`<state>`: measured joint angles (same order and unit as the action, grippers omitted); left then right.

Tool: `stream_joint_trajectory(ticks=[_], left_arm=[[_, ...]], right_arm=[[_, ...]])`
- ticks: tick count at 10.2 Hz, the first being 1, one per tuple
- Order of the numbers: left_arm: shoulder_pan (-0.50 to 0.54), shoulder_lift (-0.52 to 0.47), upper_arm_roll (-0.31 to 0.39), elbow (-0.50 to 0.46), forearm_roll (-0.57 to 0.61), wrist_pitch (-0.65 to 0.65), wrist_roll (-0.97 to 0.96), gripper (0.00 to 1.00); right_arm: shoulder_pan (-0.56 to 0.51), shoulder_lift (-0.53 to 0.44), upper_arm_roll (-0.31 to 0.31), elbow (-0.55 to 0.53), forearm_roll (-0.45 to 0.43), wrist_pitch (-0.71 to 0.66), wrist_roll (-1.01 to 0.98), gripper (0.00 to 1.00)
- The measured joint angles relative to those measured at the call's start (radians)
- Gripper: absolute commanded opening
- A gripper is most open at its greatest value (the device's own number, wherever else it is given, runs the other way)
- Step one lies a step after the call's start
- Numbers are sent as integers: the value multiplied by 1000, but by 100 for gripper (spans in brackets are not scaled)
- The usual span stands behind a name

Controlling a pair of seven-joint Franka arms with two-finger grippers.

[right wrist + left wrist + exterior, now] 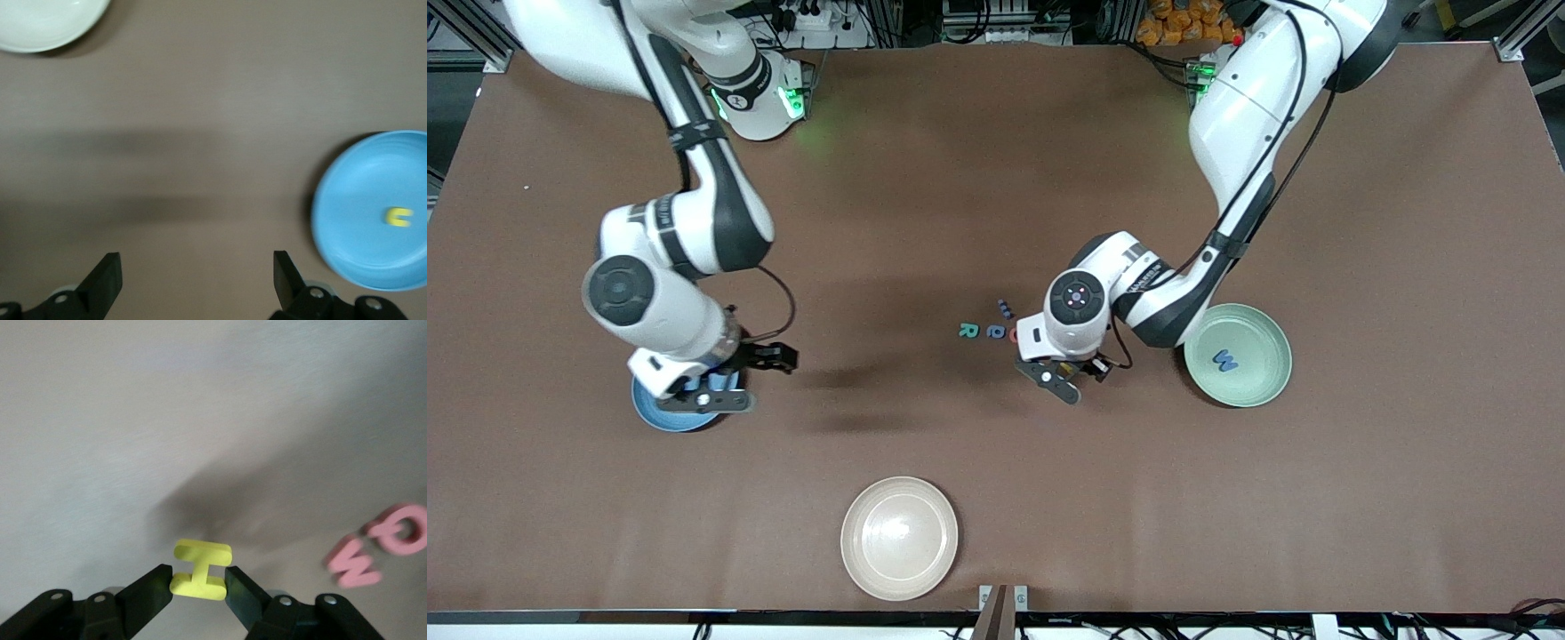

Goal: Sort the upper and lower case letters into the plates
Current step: 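Place the H on the green plate while the right gripper nears letters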

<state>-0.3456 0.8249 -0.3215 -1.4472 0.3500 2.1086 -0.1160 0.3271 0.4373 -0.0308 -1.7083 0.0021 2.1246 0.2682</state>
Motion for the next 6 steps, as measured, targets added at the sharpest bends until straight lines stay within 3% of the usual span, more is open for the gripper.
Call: stream_joint_trajectory(ticks=[6], left_arm=[[207,-84,2,-43,0,-232,265,33]], right_arm=[[383,220,1,165,0,85,341,100]])
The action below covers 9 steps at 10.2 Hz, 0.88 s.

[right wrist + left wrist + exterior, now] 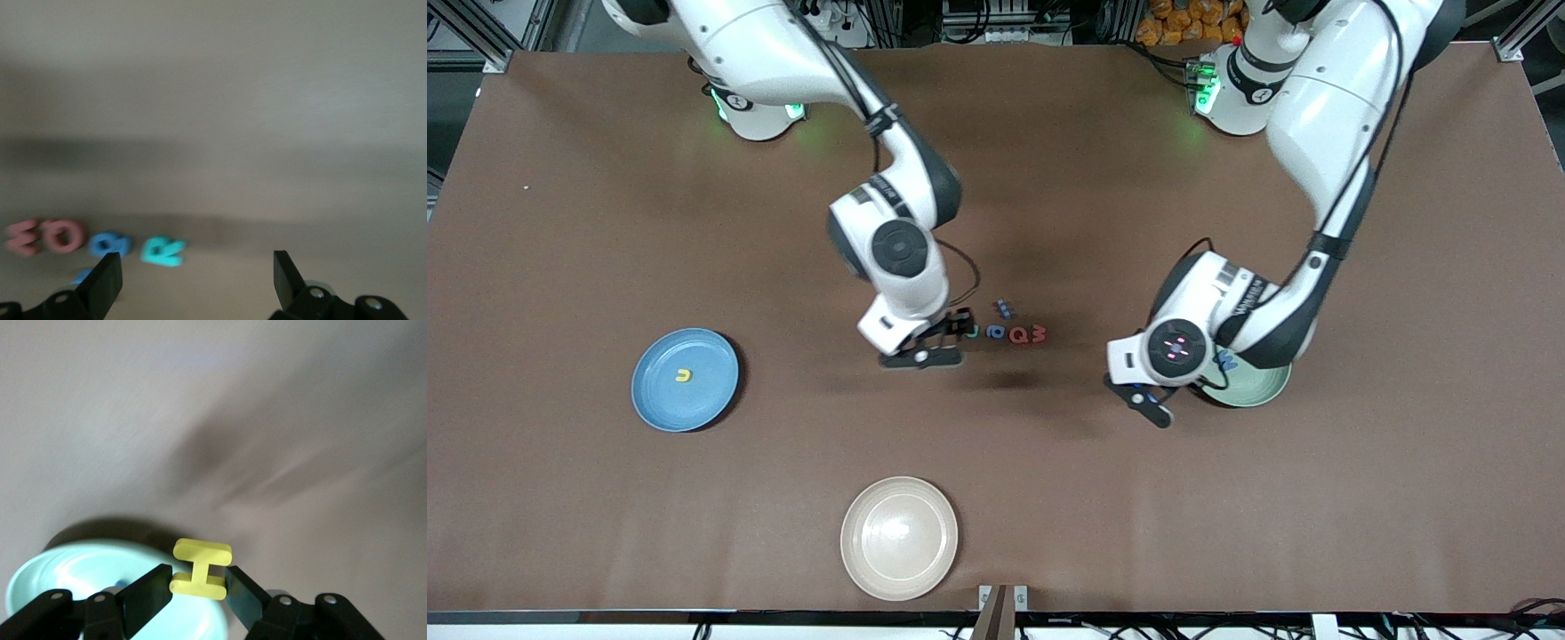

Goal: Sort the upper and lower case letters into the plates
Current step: 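Place the H on the green plate while the right gripper nears letters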

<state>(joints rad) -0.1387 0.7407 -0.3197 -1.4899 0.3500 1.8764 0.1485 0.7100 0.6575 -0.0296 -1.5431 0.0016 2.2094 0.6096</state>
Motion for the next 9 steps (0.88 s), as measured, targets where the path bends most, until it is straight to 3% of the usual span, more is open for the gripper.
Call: stream_joint_trajectory(ticks=[3,6,7,9], left_arm=[[124,-56,-6,-106,0,0,56,34],[166,-90,-10,-191,0,0,56,44],[195,-94,-17,-213,0,2,56,50],[253,-94,-35,-232,0,6,56,77]], right_arm=[[119,30,-1,7,0,19,10,100],[171,46,-1,8,-1,62,10,100],[176,58,-1,8,-1,91,10,100],[177,71,-4,14,0,107,28,100]])
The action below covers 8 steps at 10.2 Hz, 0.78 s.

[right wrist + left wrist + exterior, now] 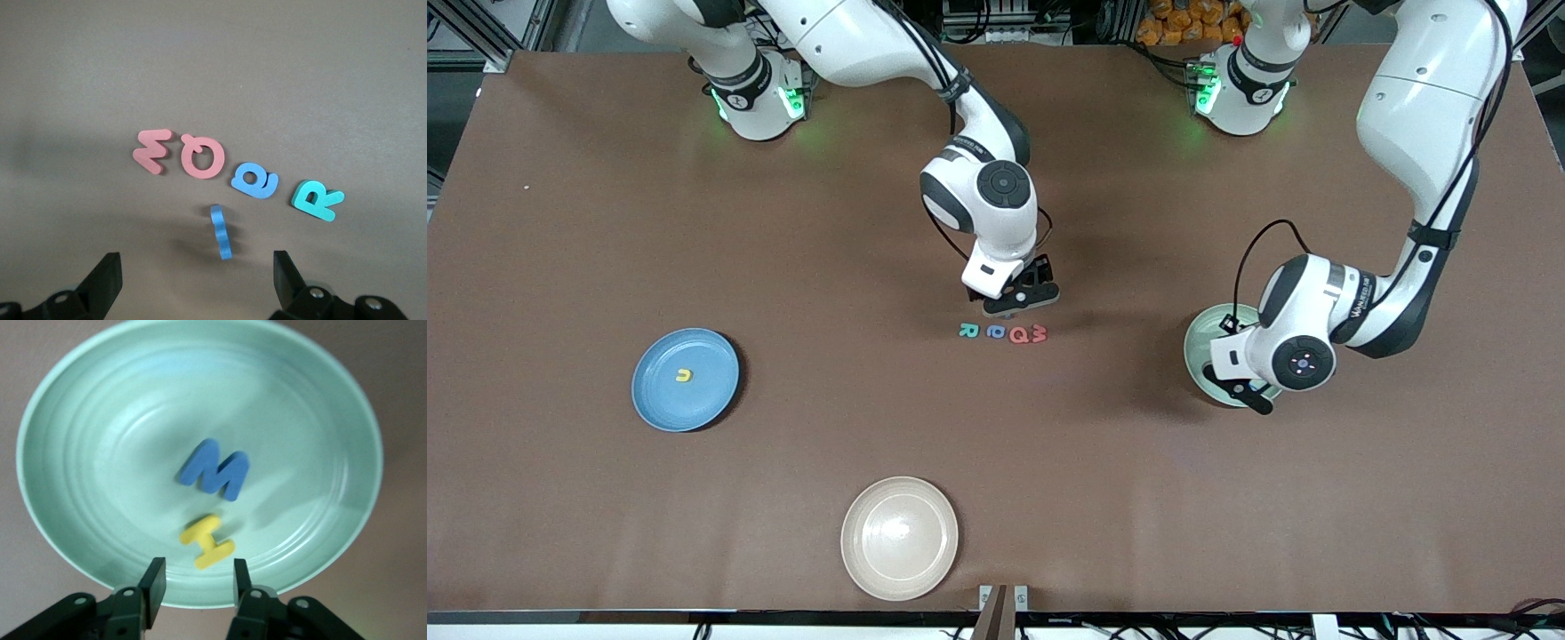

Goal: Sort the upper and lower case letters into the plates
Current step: 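Place the H on the green plate while the right gripper nears letters, then position the right gripper above the pink w letter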

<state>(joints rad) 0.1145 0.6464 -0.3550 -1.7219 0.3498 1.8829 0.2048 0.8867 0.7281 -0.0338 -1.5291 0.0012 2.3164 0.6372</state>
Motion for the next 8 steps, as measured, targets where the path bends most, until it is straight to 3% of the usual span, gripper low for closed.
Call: stream_joint_trajectory(ticks=[4,8], left_arm=[[4,-3,-33,-3,-2,6,-11,93],[-21,-12,-61,46,-111,13,-113,92]], right_arm=[[-14,1,-13,63,1,-1,264,100],[-17,44,-14,140,1,-1,694,100]])
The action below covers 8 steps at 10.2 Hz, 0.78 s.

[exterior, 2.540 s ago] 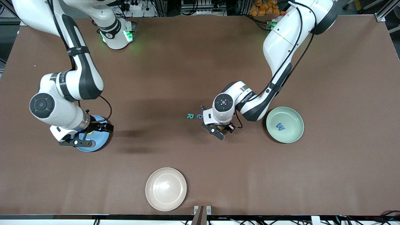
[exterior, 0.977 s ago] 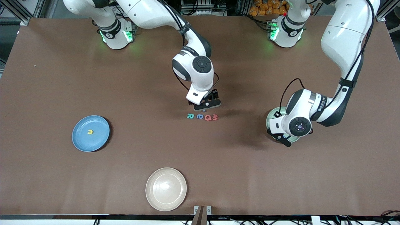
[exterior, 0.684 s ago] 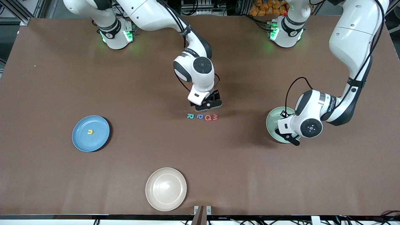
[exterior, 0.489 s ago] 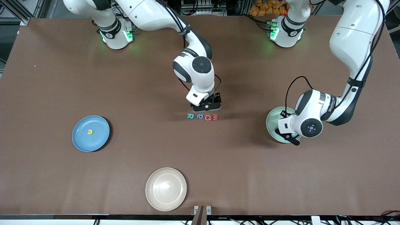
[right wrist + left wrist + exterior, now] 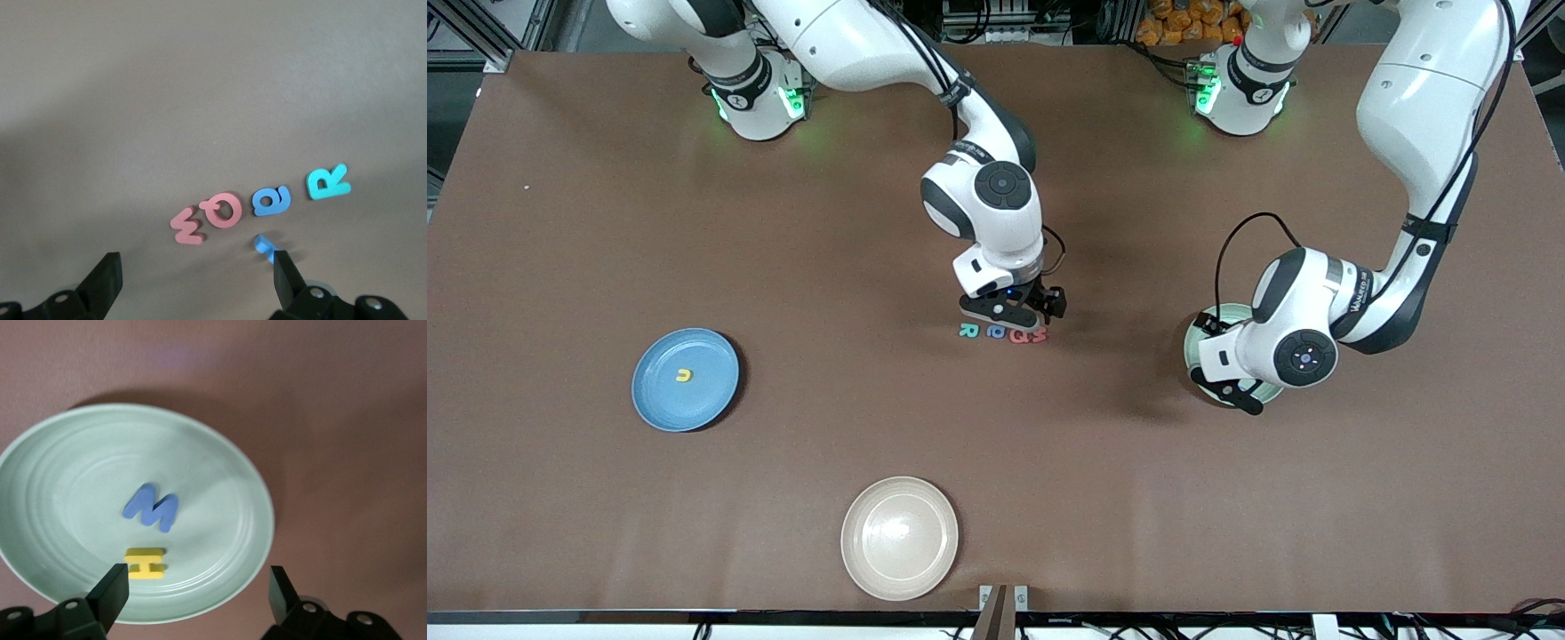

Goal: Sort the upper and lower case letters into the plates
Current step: 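Position the right gripper above the pink w letter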

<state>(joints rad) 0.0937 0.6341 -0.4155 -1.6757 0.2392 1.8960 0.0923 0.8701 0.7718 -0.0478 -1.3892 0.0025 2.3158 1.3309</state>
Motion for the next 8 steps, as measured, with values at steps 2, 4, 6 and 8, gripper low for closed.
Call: stream_joint_trajectory(ticks=[2,4,6,8], left_arm=[[-61,0,-1,25,-3,2,-124,93],[-108,0,-2,35,-17,2,-241,93],[-126,1,-1,45,-40,3,-296,96],[-129,1,-1,53,-41,3,-305,96]], right_arm=[[-3,6,-1,6,1,0,230,100],[-4,8,-1,7,1,-43,407,100],[-4,10,0,7,1,-86,516,100],[-7,10,-1,9,6,-89,593,100]])
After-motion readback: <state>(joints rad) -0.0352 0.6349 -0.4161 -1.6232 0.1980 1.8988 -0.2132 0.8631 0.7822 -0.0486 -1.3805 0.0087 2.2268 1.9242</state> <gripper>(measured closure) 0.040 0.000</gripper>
